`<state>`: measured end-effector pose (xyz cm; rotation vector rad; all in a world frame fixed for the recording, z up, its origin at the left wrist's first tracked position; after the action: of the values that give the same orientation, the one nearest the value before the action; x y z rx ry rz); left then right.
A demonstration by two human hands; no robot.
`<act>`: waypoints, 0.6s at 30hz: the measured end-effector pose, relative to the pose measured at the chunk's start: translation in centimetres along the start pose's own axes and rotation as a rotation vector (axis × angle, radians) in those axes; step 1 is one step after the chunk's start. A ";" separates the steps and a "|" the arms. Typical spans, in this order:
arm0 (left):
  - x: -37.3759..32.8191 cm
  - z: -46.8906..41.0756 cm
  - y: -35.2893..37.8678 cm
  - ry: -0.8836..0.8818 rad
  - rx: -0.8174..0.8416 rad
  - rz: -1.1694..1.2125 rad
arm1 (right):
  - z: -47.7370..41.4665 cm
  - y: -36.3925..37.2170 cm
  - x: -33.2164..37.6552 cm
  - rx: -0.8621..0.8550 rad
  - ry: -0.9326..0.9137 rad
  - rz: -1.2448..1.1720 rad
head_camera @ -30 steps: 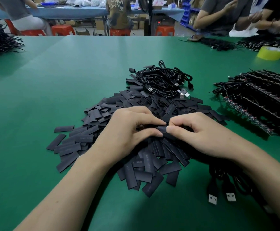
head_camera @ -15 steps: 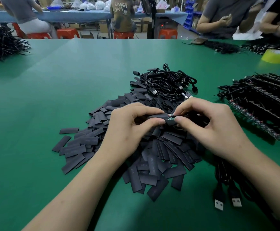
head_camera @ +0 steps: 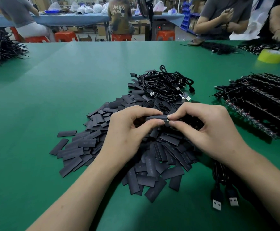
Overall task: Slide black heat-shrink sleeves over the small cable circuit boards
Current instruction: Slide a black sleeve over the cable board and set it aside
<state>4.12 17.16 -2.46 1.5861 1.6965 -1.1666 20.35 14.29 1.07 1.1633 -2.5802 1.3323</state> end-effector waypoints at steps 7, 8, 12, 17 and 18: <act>-0.3 0.0 0.5 0.030 0.026 -0.019 | 0.2 0.1 0.2 -0.013 -0.014 0.047; -0.4 0.0 0.4 0.042 0.016 -0.024 | 0.2 0.1 0.0 -0.018 0.014 0.022; -1.1 0.0 -0.3 0.096 -0.054 -0.048 | 0.2 -0.1 -1.1 -0.049 0.139 -0.087; -1.8 0.2 -0.4 0.127 -0.077 -0.082 | 0.4 -0.4 -1.2 -0.094 0.183 -0.105; -1.9 0.2 -0.3 0.135 -0.079 -0.089 | 0.4 -0.4 -1.1 -0.096 0.183 -0.115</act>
<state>4.08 15.99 -0.88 1.5863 1.8926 -1.0413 21.49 14.52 0.72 1.0994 -2.3833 1.2151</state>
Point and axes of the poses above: each hand's wrist, its own z-axis away from the middle knuckle, its own y-axis out of the palm, x = y × z, the point moved 10 cm from there along -z, towards the middle knuckle, and after that the axes turned 9 degrees about z, right-handed, at the moved point
